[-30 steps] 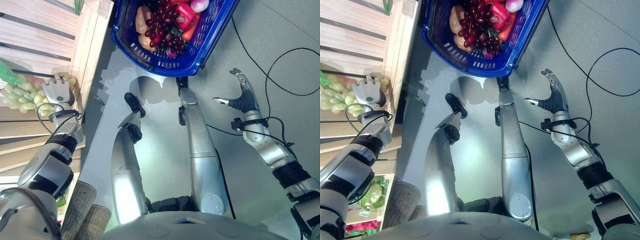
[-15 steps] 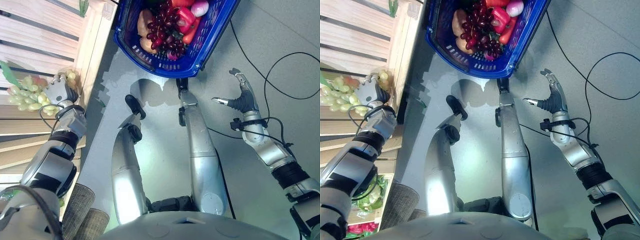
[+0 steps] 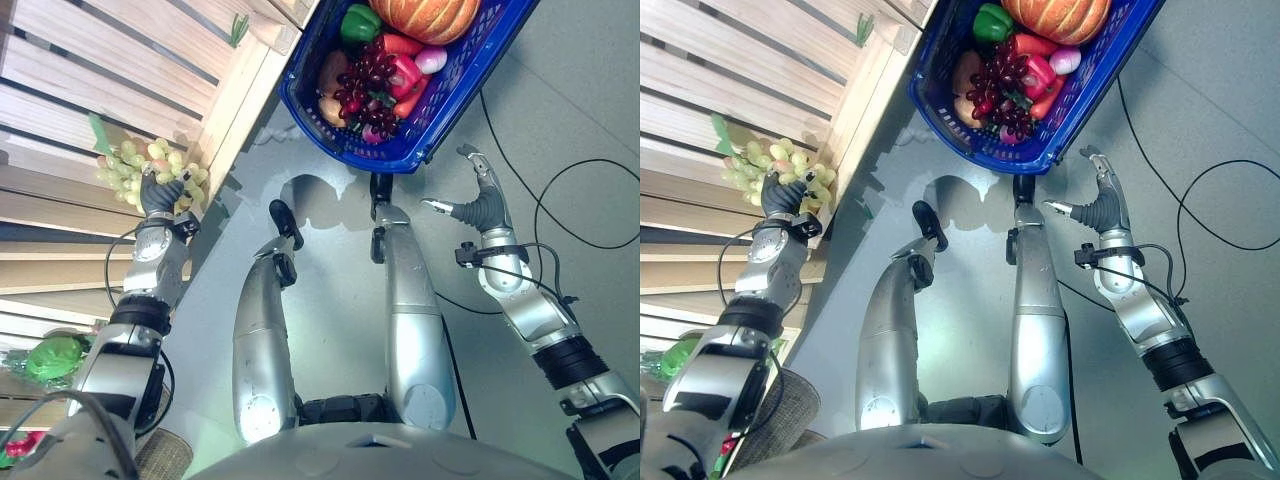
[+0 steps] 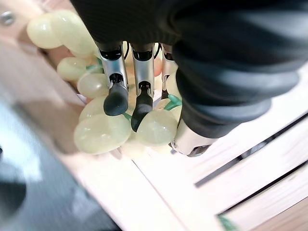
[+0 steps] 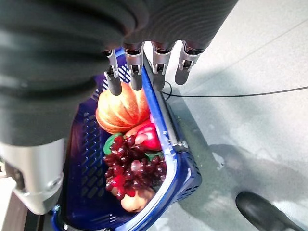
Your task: Pick up fruits and vegetables into the basket
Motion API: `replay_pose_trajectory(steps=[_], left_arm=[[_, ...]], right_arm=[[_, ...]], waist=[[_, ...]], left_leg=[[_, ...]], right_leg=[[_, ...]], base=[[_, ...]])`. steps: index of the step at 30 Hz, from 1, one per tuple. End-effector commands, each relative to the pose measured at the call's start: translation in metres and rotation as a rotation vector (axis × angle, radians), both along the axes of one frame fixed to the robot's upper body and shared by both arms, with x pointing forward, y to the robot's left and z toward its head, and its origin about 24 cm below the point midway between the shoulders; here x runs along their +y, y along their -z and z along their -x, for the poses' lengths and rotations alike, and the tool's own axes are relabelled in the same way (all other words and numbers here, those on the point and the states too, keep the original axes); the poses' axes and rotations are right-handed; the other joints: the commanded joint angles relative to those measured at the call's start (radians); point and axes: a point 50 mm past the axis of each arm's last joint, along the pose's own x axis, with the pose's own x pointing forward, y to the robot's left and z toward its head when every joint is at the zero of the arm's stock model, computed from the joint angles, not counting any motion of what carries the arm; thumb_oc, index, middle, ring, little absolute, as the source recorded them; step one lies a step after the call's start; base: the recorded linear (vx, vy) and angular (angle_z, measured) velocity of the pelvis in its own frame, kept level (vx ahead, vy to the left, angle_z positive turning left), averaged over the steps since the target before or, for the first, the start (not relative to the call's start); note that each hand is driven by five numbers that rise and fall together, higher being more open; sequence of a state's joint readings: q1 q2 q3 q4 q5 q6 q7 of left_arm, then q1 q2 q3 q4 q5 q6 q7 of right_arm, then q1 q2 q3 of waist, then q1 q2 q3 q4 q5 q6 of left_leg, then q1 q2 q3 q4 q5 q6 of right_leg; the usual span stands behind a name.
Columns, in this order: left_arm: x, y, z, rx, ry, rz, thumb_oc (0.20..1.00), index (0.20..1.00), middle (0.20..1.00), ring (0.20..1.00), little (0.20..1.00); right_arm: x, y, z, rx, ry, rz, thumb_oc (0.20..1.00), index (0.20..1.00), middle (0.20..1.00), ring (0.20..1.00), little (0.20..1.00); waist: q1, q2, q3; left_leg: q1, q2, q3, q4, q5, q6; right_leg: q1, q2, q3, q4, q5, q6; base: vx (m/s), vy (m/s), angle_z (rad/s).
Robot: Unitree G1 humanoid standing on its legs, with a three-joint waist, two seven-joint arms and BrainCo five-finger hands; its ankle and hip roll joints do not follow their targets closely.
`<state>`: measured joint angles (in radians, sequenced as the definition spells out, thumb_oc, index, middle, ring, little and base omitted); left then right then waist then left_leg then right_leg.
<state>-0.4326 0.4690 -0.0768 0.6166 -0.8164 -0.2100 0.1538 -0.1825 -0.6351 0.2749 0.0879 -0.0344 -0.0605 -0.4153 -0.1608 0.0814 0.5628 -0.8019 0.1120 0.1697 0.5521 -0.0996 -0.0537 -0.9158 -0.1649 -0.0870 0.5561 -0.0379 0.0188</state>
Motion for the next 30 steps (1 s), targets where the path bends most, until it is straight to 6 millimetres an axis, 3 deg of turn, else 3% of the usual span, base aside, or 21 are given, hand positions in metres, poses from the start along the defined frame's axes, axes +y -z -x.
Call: replay_pose_trajectory(steps=[1, 13, 22, 29, 30], left_arm=[[-0.031, 0.016, 0.014, -0.059, 0.133, 0.119, 0.200, 0.200, 0.200, 0.200, 0.200], [-0.034, -0.039, 0.030, -0.309, 0.157, 0.066, 0.200, 0.200, 0.200, 0.200, 0.200], [-0.038, -0.078, 0.036, -0.444, 0.212, 0.007, 0.200, 0.200, 0.200, 0.200, 0.200], [-0.050, -0.100, 0.034, -0.480, 0.292, -0.091, 0.200, 0.200, 0.200, 0.200, 0.200], [-0.050, -0.101, 0.034, -0.485, 0.292, -0.093, 0.200, 0.200, 0.200, 0.200, 0.200]], right_arm=[[0.004, 0.000, 0.013, 0.001, -0.029, 0.024, 1.000, 1.000, 1.000, 1.000, 1.000], [0.003, 0.010, 0.020, 0.129, -0.049, 0.121, 1.000, 1.000, 1.000, 1.000, 1.000], [0.011, 0.014, 0.015, 0.216, -0.100, 0.192, 1.000, 1.000, 1.000, 1.000, 1.000], [0.030, -0.003, 0.000, 0.182, -0.164, 0.275, 1.000, 1.000, 1.000, 1.000, 1.000], [0.031, -0.005, -0.001, 0.175, -0.167, 0.280, 1.000, 1.000, 1.000, 1.000, 1.000]], waist=[[0.014, -0.030, -0.043], [0.029, -0.034, -0.043], [0.049, -0.033, -0.043], [0.068, -0.032, -0.043], [0.068, -0.033, -0.043]], left_leg=[[0.003, -0.044, 0.033, -0.033, -0.045, 0.044], [0.144, -0.054, 0.035, -0.069, -0.040, 0.051], [0.244, -0.056, 0.023, -0.081, -0.047, 0.051], [0.319, -0.060, 0.012, -0.107, -0.041, 0.045], [0.306, -0.058, 0.021, -0.115, -0.014, 0.052]], right_leg=[[0.033, 0.021, 0.000, 0.015, -0.099, 0.072], [0.184, 0.016, -0.001, -0.011, -0.105, 0.069], [0.290, 0.002, -0.001, -0.016, -0.121, 0.071], [0.374, -0.007, -0.007, -0.040, -0.121, 0.074], [0.362, -0.008, -0.013, -0.050, -0.096, 0.066]], base=[[0.00, 0.000, 0.00], [0.00, 0.000, 0.00], [0.00, 0.000, 0.00], [-0.01, -0.004, 0.00], [-0.06, -0.034, 0.01]])
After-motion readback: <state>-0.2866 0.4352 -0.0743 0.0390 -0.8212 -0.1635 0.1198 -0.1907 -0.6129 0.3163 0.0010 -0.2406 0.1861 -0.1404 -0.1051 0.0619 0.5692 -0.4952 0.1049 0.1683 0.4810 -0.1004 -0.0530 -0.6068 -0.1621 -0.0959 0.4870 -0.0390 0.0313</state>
